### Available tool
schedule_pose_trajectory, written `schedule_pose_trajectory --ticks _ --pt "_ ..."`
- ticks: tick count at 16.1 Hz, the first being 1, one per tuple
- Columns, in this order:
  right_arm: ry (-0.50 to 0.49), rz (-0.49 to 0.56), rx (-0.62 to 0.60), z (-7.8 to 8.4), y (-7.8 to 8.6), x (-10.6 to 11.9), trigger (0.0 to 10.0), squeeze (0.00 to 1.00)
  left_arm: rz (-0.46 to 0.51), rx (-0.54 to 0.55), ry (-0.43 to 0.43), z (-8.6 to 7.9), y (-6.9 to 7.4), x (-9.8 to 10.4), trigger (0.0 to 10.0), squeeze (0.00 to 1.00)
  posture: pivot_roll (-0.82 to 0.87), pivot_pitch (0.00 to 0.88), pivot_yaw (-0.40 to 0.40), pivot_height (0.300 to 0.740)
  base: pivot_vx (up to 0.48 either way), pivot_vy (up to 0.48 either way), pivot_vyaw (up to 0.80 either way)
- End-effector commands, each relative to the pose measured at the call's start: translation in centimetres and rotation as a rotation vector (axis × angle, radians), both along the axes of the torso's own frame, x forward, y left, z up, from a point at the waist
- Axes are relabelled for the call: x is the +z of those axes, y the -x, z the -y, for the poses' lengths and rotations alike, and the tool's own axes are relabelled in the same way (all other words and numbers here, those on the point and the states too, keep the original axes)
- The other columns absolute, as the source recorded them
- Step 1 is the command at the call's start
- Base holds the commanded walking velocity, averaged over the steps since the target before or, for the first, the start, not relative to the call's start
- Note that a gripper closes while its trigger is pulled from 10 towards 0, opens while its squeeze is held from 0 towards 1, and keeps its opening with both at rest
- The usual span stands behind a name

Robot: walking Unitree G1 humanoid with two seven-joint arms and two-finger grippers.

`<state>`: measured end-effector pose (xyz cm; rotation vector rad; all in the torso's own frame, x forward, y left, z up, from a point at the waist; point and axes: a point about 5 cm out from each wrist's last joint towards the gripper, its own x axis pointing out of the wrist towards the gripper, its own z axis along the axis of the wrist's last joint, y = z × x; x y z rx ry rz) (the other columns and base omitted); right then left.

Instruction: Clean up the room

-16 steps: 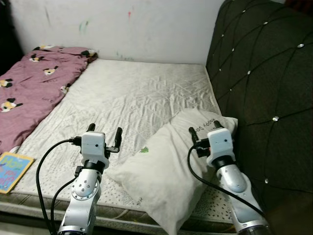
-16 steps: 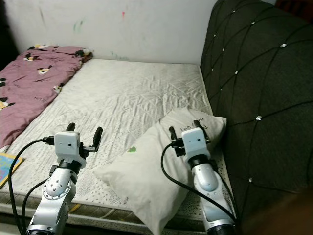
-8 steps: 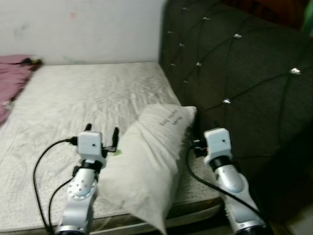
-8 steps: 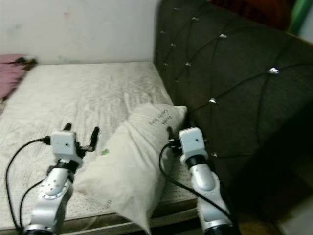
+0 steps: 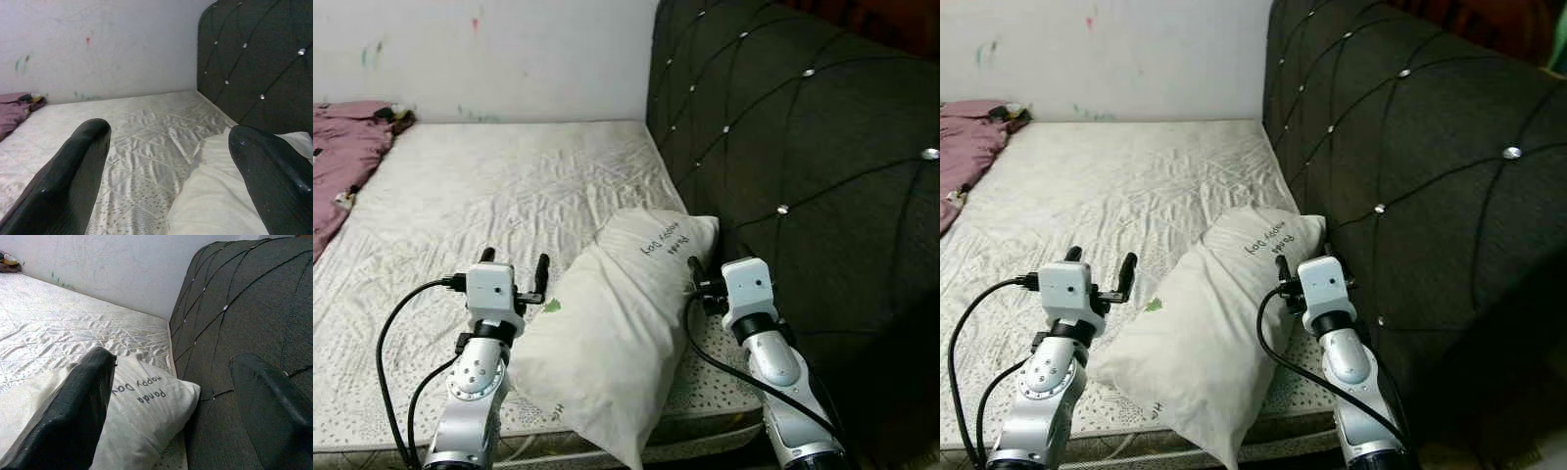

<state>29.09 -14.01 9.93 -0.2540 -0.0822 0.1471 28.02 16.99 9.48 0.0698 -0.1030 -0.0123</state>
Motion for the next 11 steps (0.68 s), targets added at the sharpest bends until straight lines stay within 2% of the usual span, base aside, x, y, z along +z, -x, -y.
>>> schedule_pose_trajectory --ticks 1,2,4,7,8,11 --pt "0.011 -0.003 -0.006 0.1 -0.2 0.1 10.0 0.0 0.002 0.025 -0.011 -0.4 -0.1 0.2 10.0 0.0 -0.05 0.0 -0.005 0.74 0.0 0.0 0.0" --pt "0.009 -0.004 -0.008 0.1 -0.3 0.2 10.0 0.0 0.011 0.04 -0.007 -0.6 0.0 0.4 10.0 0.0 -0.06 0.0 -0.003 0.74 0.0 0.0 0.0" --pt "0.011 -0.014 -0.018 0.7 0.0 0.0 10.0 0.0 0.019 0.07 0.002 -1.2 1.2 0.8 10.0 0.0 -0.05 0.0 -0.006 0.74 0.0 0.0 0.0" --pt "-0.006 -0.045 -0.041 1.3 0.3 -0.4 10.0 0.0 -0.019 0.116 -0.002 -2.3 2.6 -0.1 10.0 0.0 -0.04 0.0 -0.014 0.74 0.0 0.0 0.0" --pt "-0.004 -0.043 -0.038 1.4 0.2 -0.4 10.0 0.0 -0.024 0.141 0.017 -2.7 2.7 -0.3 10.0 0.0 -0.04 0.0 -0.016 0.74 0.0 0.0 0.0" --pt "0.008 -0.044 -0.026 1.2 0.0 -0.4 10.0 0.0 -0.037 0.111 0.007 -2.2 2.4 -0.2 10.0 0.0 -0.04 0.0 -0.017 0.74 0.0 0.0 0.0"
